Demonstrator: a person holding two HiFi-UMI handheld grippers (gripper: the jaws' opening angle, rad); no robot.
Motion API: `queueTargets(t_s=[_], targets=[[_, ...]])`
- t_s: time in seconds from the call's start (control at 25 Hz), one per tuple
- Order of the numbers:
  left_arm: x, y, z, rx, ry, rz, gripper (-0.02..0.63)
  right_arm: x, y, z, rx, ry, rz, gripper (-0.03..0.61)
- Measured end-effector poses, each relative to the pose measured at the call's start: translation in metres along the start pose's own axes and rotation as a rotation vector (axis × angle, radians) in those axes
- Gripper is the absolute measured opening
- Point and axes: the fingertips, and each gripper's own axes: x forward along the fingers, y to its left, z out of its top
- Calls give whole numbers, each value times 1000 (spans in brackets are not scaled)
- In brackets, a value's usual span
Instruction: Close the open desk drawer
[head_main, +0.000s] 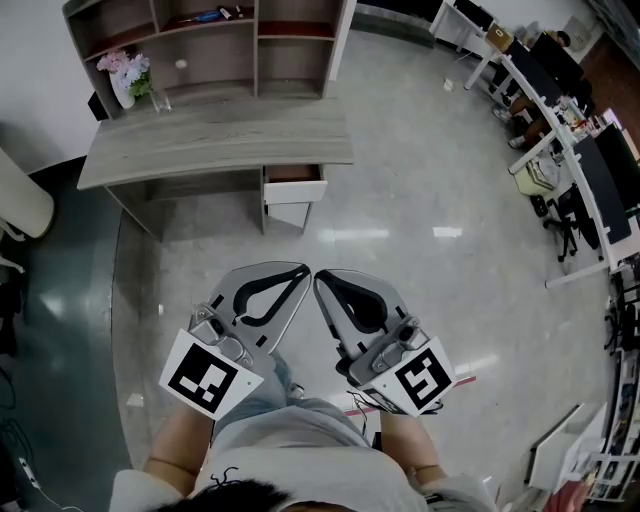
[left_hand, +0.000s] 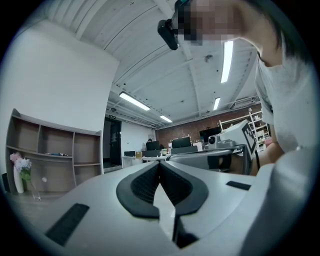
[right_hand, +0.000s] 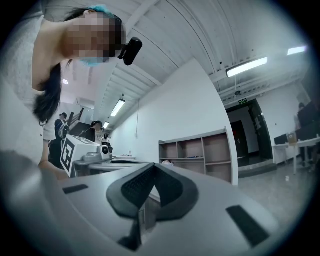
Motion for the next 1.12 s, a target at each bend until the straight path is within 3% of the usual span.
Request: queueTargets(t_s=[0.52, 1.12], targets=[[41, 101, -7, 6, -20, -32, 11, 86, -66, -2, -13, -14, -47, 8], [75, 162, -27, 10, -15, -29, 11, 136, -112, -21, -17, -7, -46, 8]])
